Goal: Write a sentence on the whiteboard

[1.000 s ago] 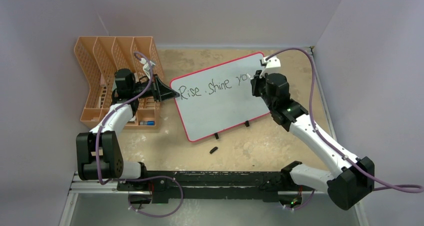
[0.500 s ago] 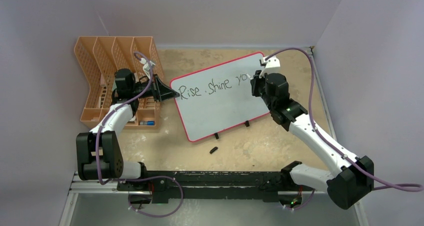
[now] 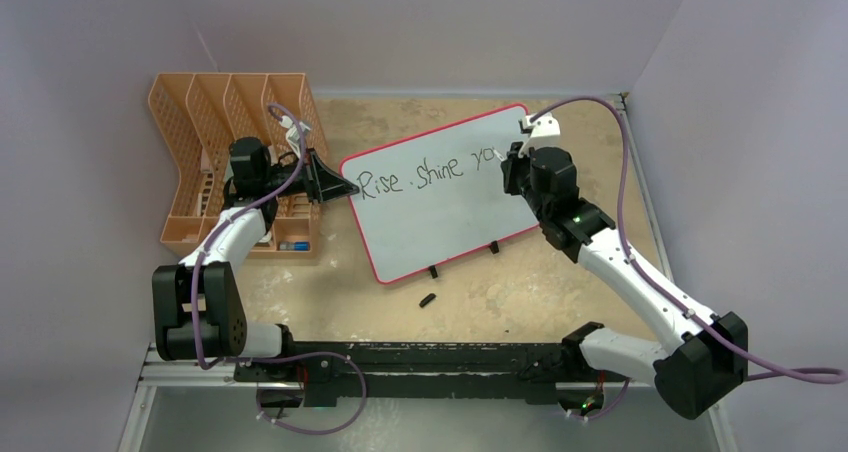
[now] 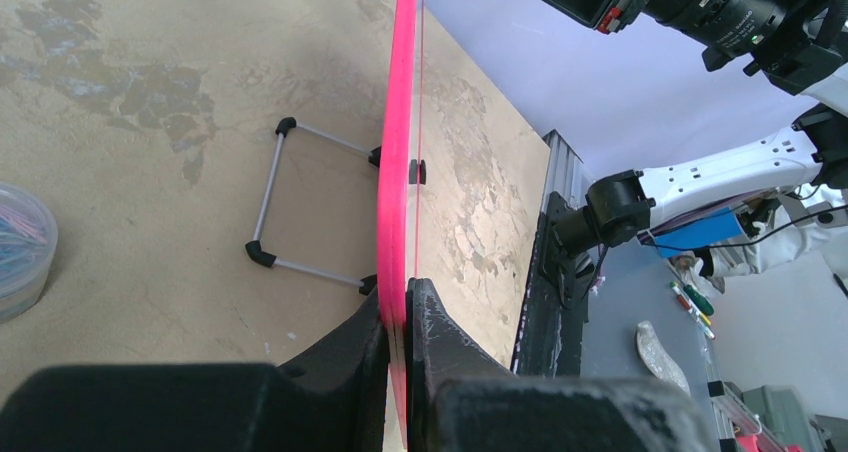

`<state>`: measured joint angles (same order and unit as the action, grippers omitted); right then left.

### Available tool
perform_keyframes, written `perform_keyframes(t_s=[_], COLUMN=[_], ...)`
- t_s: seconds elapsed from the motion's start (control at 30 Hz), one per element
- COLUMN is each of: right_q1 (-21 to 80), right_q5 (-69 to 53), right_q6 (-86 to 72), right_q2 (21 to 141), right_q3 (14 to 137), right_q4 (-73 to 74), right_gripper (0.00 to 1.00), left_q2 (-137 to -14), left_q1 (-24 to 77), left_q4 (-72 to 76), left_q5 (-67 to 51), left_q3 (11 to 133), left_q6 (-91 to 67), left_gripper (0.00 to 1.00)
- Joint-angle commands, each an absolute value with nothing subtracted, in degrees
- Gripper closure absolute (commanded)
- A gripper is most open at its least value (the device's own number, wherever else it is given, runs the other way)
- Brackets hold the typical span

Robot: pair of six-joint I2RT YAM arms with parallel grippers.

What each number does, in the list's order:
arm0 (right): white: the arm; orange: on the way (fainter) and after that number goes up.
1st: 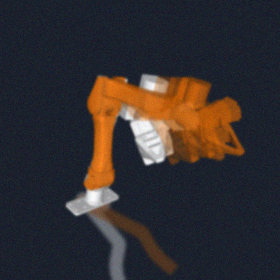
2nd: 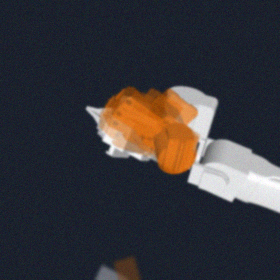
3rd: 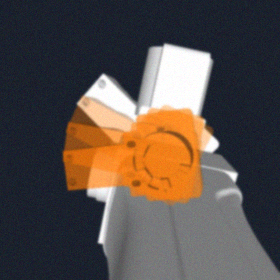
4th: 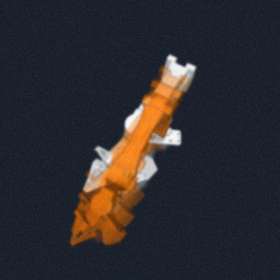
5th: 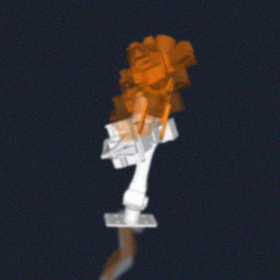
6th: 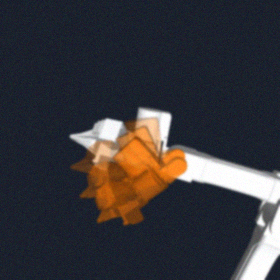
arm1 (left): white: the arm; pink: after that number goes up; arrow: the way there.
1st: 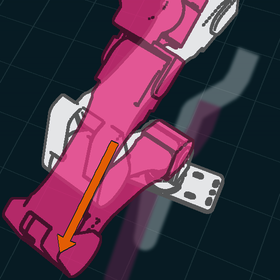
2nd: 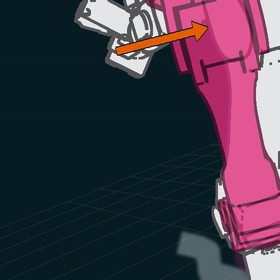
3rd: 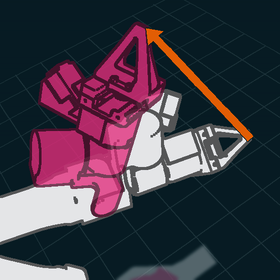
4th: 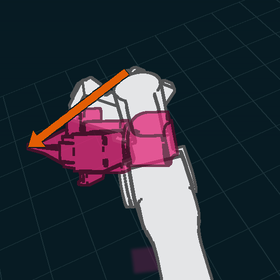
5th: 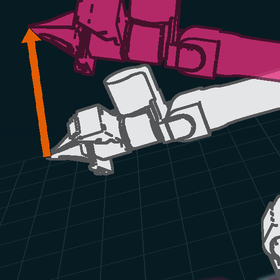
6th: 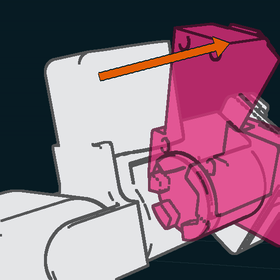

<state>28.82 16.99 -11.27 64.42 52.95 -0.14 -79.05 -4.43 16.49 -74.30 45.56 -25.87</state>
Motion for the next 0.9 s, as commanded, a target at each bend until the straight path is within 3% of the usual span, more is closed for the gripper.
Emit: perform_keyframes(t_s=[0.0,0.87], right_q1=[28.68,28.66], right_q5=[17.34,22.61], right_q6=[-12.07,-13.06], right_q2=[63.29,62.53], right_q3=[52.12,51.84], right_q4=[-0.09,0.96], right_gripper=[1.0,1.0], left_q2=[-78.57,-78.4], left_q1=[-4.68,-4.66], left_q4=[16.52,16.44], left_q5=[-73.39,-73.41], left_q3=[47.42,47.46], left_q6=[-23.99,-23.91], left_gripper=[1.0,1.0])
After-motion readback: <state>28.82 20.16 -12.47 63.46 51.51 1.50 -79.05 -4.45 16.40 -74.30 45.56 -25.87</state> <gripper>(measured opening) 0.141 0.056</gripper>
